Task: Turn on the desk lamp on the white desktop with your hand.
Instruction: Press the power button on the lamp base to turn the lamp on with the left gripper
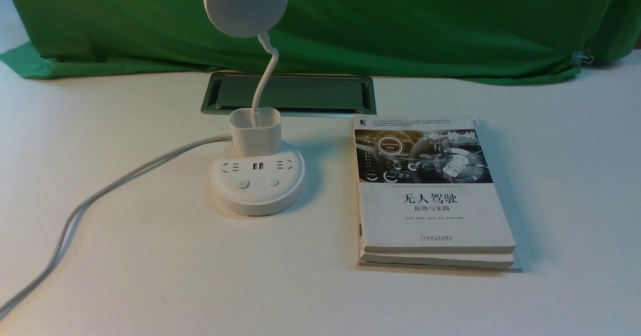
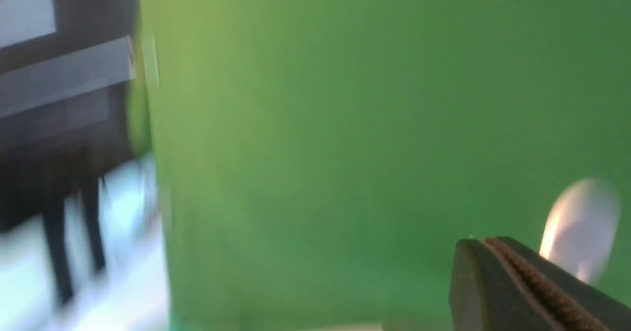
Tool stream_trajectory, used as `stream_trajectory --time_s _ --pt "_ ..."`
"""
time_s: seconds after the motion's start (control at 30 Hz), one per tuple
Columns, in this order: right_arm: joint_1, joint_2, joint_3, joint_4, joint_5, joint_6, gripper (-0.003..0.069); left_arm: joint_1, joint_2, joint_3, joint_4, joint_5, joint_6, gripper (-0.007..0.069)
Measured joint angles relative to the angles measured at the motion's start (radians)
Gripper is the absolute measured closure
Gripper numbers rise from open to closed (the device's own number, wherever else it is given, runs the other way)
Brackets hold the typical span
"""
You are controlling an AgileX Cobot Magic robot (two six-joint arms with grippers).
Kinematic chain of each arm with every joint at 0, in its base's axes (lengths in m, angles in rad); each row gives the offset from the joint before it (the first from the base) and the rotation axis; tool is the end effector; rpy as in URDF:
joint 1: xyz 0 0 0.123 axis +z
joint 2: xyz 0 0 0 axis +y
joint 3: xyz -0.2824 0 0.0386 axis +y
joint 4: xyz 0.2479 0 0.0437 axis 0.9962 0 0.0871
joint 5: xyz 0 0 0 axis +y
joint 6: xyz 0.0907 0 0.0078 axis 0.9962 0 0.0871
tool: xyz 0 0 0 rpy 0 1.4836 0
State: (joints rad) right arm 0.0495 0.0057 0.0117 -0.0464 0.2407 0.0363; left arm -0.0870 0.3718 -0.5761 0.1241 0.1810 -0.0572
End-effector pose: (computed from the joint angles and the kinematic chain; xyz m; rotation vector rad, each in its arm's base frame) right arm 0.0561 0.0018 0.1870 -0.0426 1.7410 0.0203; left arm 0.0751 -0.0045 0.3647 0.0926 1.4560 -0.0018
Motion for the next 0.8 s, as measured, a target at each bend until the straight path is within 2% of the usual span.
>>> stream_trajectory --time_s 0.13,0.2,0.23,0.3,0.37,0.43,0.47,0.5,0.57,0.63,0.67,0.7,0.73,0.8 --pt "0.0 0.0 0.0 0.0 0.0 0.0 0.0421 0.0 0.2 0.021 -0.08 0.145 -0.028 0.0623" --pt "0.0 0.0 0.0 0.0 0.0 0.0 0.0421 0.0 0.305 0.028 -0.188 0.184 -0.031 0.0623" --pt "0.0 0.0 0.0 0.0 0.0 0.0 0.0421 0.0 0.328 0.028 -0.2 0.187 -0.031 0.0623" --pt "0.0 0.0 0.0 0.0 0.0 0.0 0.0421 0.0 0.431 0.026 -0.336 0.211 -0.002 0.0623" --pt "0.0 0.0 0.0 0.0 0.0 0.0 0.0421 0.0 0.576 0.008 -0.57 0.258 0.136 0.0623" --pt "0.0 0.0 0.0 0.0 0.0 0.0 0.0421 0.0 0.703 -0.022 -0.807 0.317 0.342 0.0623" --pt "0.0 0.0 0.0 0.0 0.0 0.0 0.0421 -0.008 0.782 -0.048 -0.944 0.364 0.486 0.0623" --pt "0.0 0.0 0.0 0.0 0.0 0.0 0.0421 -0.013 0.808 -0.052 -0.985 0.378 0.53 0.0623" --pt "0.0 0.0 0.0 0.0 0.0 0.0 0.0421 -0.076 0.948 -0.118 -1.132 0.425 0.692 0.0623" --pt "0.0 0.0 0.0 0.0 0.0 0.0 0.0421 -0.127 1.027 -0.173 -1.12 0.396 0.696 0.0623" --pt "0.0 0.0 0.0 0.0 0.0 0.0 0.0421 -0.182 1.09 -0.22 -1.04 0.359 0.646 0.0623" --pt "0.0 0.0 0.0 0.0 0.0 0.0 0.0421 -0.19 1.09 -0.228 -1.04 0.352 0.634 0.0623" --pt "0.0 0.0 0.0 0.0 0.0 0.0 0.0421 -0.249 1.168 -0.298 -0.87 0.312 0.511 0.0623" --pt "0.0 0.0 0.0 0.0 0.0 0.0 0.0421 -0.31 1.25 -0.392 -0.647 0.292 0.327 0.0623"
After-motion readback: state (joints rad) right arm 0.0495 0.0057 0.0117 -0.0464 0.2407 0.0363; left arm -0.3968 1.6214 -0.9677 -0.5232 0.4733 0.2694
